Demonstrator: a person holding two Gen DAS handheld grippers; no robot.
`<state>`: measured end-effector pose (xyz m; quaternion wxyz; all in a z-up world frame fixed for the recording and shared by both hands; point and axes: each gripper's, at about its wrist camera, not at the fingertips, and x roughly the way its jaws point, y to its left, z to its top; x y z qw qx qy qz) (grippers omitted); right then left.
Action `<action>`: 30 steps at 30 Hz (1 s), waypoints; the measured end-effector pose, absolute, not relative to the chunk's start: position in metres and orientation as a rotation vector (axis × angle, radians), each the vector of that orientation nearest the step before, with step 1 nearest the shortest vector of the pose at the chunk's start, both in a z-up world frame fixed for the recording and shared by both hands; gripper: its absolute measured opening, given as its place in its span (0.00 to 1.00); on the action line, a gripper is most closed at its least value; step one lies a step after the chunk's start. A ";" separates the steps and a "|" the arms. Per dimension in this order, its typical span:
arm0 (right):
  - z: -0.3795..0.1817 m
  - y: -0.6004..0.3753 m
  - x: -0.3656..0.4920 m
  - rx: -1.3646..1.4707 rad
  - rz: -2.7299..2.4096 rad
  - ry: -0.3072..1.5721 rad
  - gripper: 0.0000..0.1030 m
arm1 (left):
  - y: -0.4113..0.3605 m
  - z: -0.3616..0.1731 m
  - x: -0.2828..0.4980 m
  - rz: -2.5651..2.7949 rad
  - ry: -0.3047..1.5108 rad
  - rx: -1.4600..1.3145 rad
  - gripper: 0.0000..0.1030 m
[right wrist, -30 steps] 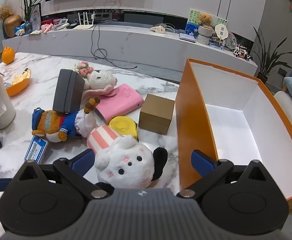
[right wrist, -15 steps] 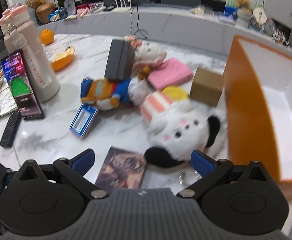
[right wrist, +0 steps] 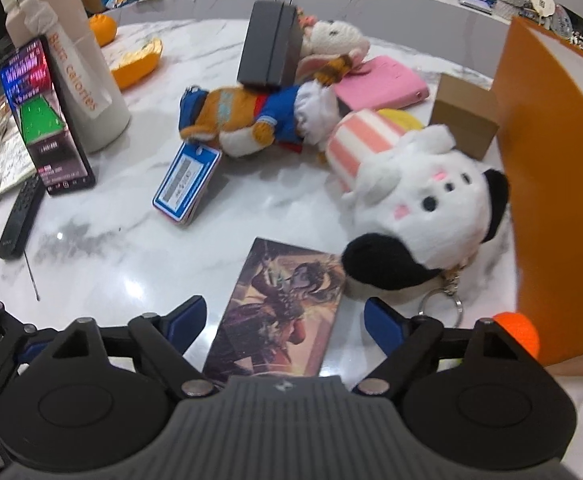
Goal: Organize objects
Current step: 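Grasp the white tin with the left tool while the right tool grasps the boxed card deck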
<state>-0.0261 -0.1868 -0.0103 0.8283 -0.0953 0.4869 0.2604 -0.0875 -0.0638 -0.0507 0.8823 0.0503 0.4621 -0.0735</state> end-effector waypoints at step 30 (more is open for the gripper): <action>-0.017 -0.189 -0.027 -0.366 0.590 1.019 0.81 | -0.018 -0.046 -0.083 -0.029 0.937 -0.112 0.73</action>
